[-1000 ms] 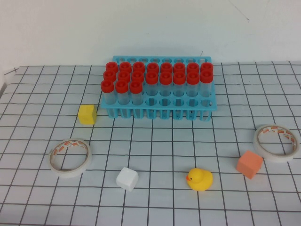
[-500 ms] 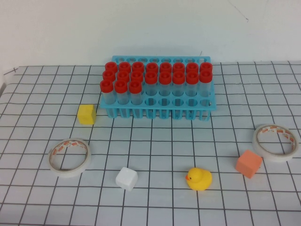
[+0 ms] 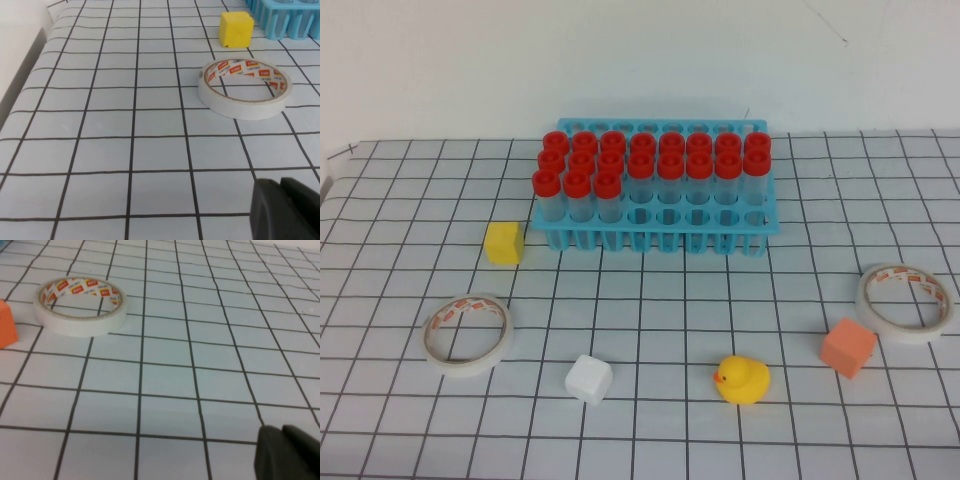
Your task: Place the test tubes
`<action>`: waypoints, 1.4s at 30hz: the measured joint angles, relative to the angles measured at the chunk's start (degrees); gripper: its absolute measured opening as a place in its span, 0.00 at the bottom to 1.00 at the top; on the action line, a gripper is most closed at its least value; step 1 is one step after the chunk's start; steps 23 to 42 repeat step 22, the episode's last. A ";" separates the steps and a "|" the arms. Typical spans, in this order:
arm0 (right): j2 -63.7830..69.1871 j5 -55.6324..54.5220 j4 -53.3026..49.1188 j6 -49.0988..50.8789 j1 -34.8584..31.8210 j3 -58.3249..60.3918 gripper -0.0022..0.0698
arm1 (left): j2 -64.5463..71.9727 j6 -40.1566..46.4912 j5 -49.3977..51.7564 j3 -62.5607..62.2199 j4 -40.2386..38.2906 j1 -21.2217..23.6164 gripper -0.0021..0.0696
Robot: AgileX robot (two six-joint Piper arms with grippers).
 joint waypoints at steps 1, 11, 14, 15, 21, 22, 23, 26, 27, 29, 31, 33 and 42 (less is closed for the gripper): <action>0.00 0.00 0.10 0.00 0.00 0.00 0.03 | 0.00 0.00 0.00 0.00 0.00 0.00 0.03; 0.00 0.00 0.10 -0.09 2.62 0.00 0.03 | 0.00 0.00 0.00 0.00 0.00 0.00 0.03; 0.00 0.00 0.10 -0.09 5.05 0.00 0.03 | 0.00 0.51 0.00 0.00 0.00 0.00 0.03; 0.00 0.00 0.10 -0.09 5.66 0.00 0.03 | 0.00 0.84 0.00 0.00 0.00 0.00 0.03; 0.00 0.00 0.20 -0.09 6.49 0.00 0.03 | 0.00 1.43 0.00 0.00 0.00 0.00 0.03; 0.00 0.00 0.20 -0.09 6.49 0.00 0.03 | 0.00 1.42 0.00 0.00 0.00 0.00 0.03; 0.00 0.00 0.20 -0.09 6.49 0.00 0.03 | 0.00 1.42 0.00 0.00 0.00 0.00 0.03; 0.00 0.00 0.20 -0.09 6.49 0.00 0.03 | 0.00 1.42 0.00 0.00 0.00 0.00 0.03; 0.00 0.00 0.20 -0.09 6.49 0.00 0.03 | 0.00 1.42 0.00 0.00 0.00 0.00 0.03; 0.00 0.00 0.20 -0.09 6.49 0.00 0.03 | 0.00 1.42 0.00 0.00 0.00 0.00 0.03; 0.00 0.00 0.20 -0.09 6.49 0.00 0.03 | 0.00 1.42 0.00 0.00 0.00 0.00 0.03; 0.00 0.00 0.20 -0.09 6.49 0.00 0.03 | 0.00 1.42 0.00 0.00 0.00 0.00 0.03; 0.00 0.00 0.20 -0.09 6.49 0.00 0.03 | 0.00 1.42 0.00 0.00 0.00 0.00 0.03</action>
